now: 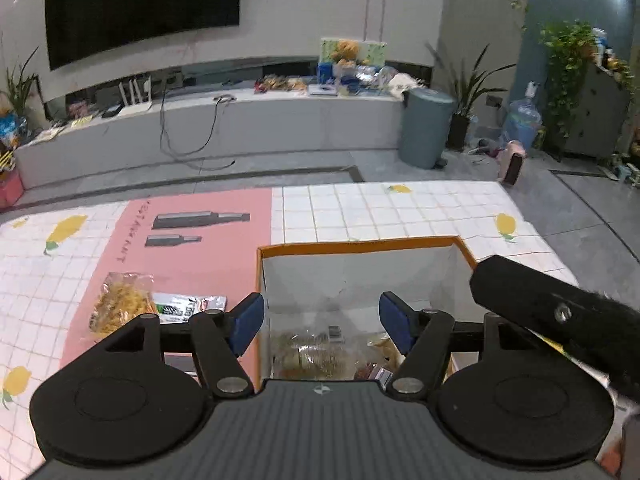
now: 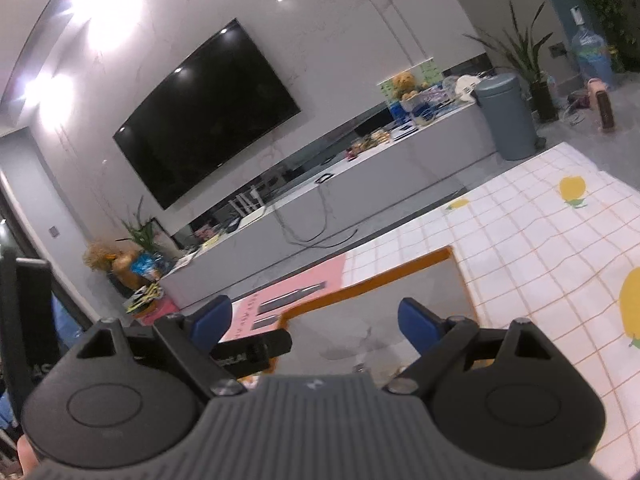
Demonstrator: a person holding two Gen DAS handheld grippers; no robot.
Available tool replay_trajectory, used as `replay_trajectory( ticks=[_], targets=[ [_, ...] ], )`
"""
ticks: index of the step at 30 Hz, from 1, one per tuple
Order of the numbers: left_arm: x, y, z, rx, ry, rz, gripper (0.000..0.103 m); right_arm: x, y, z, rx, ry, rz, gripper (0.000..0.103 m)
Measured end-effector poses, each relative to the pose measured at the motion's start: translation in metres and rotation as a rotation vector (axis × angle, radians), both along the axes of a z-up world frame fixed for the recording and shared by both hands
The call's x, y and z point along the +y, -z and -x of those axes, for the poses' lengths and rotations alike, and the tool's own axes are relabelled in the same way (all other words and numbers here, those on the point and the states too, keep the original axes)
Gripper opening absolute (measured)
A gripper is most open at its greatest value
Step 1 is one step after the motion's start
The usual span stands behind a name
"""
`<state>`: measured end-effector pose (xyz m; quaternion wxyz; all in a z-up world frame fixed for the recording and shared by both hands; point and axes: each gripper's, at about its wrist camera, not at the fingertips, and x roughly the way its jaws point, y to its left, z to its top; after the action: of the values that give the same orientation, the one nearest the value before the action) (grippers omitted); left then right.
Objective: Organize snacks
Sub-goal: 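Lower the green snack bag into the box and open the left tool, then move both tools back toward the remaining snacks on the pink runner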
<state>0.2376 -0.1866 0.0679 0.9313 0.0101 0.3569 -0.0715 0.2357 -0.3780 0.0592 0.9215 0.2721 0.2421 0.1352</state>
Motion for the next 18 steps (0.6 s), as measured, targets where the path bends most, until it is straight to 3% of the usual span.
replay_trajectory(
  ticks=[3, 9, 18],
  targets=[
    [0.012, -0.004, 0.008, 0.010, -0.010, -0.024, 0.078, 0.003, -0.012, 0.007, -0.014, 0.010, 0.033, 0.089],
    [0.042, -0.021, 0.027, 0.010, -0.060, 0.012, 0.078, 0.012, -0.032, 0.022, -0.044, -0.005, 0.052, 0.089],
    [0.075, -0.036, 0.065, 0.004, -0.066, -0.002, 0.078, 0.046, -0.053, 0.046, -0.055, -0.073, 0.097, 0.089]
  ],
)
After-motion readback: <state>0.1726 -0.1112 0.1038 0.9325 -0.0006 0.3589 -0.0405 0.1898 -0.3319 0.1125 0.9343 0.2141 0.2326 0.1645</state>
